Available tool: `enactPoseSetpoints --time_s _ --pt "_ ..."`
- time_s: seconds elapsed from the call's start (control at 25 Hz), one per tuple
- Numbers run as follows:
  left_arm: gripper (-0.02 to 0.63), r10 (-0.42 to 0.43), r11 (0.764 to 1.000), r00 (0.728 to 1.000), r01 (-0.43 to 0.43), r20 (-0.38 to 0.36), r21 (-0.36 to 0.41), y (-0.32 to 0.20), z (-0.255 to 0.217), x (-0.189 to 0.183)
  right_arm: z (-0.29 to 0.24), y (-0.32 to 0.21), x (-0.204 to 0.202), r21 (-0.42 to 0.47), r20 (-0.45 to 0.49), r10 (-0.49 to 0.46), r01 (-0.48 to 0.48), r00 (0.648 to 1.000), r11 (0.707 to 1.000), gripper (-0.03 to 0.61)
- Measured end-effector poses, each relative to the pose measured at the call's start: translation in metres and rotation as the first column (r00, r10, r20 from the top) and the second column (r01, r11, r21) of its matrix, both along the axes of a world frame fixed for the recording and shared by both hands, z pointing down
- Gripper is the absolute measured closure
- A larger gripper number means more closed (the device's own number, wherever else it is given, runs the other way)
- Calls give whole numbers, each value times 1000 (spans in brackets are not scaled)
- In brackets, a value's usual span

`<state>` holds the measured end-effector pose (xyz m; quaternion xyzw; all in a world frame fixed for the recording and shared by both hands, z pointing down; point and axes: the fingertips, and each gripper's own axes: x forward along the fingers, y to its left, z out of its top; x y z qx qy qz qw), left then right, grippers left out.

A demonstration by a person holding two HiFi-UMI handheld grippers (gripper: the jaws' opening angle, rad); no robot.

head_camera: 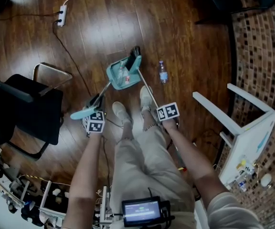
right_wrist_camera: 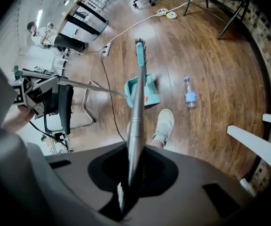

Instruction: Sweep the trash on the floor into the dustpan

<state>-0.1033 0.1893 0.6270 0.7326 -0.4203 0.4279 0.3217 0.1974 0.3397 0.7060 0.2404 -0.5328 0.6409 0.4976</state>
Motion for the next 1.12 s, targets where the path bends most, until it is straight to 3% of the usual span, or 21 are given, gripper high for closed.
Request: enactPoseSetpoints --time_s 0.4,0.64,0.8,1.12 --pt "534 17 1000 1000 -17 -1 7 7 -1 -1 24 -10 6 -6 -82 10 -10 997 1000 534" --pt "534 22 1000 1000 -22 -3 10 3 1 -1 34 1 -55 -80 14 -21 22 1000 997 534" --pt "534 27 1000 1000 -27 -8 9 6 1 -1 24 12 -75 -117 59 -5 12 998 993 534" --pt "534 31 999 999 -31 -14 14 7 3 -3 -8 -12 -57 18 106 81 -83 991 996 534"
